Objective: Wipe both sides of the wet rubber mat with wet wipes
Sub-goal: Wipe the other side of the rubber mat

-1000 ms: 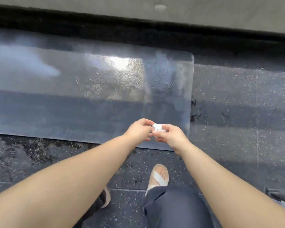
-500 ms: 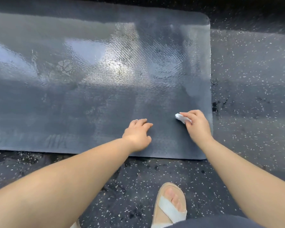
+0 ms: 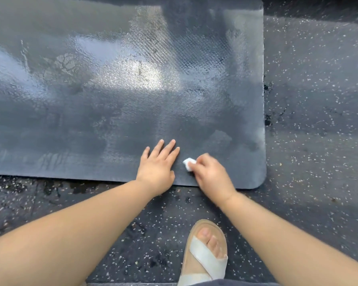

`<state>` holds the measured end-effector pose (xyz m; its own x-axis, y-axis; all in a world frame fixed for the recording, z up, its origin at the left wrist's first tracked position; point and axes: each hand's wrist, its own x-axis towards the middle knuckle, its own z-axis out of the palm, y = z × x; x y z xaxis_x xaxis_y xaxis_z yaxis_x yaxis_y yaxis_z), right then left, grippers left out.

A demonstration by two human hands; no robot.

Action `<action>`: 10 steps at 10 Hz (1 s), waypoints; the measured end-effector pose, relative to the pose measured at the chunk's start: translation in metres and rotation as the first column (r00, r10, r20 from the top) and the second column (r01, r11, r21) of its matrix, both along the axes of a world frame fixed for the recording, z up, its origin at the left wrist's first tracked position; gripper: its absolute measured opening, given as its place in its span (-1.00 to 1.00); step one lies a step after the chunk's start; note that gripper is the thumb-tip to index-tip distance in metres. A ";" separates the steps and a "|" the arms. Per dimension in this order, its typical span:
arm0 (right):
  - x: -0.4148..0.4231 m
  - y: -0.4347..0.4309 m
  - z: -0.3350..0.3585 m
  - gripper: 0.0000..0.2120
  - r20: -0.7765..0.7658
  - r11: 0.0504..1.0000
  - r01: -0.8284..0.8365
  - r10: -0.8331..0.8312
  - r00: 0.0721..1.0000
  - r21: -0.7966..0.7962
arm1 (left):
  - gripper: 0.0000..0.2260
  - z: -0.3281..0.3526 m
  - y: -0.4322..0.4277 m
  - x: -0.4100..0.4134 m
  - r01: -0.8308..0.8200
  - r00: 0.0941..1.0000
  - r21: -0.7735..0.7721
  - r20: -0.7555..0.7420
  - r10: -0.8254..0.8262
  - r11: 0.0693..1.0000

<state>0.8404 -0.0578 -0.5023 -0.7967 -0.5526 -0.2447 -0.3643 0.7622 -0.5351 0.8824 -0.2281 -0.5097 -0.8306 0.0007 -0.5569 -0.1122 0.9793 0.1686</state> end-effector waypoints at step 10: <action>0.024 0.047 -0.011 -0.85 -0.077 0.927 0.371 -0.374 0.924 -0.055 | -0.44 -0.019 0.020 0.003 -0.022 0.990 -0.073 -0.143 0.011 0.997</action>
<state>0.8642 -0.0103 -0.5135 -0.9637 -0.2193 -0.1520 -0.1030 0.8312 -0.5463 0.8849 -0.2077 -0.5287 -0.9008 -0.0506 -0.4313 -0.1085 0.9879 0.1106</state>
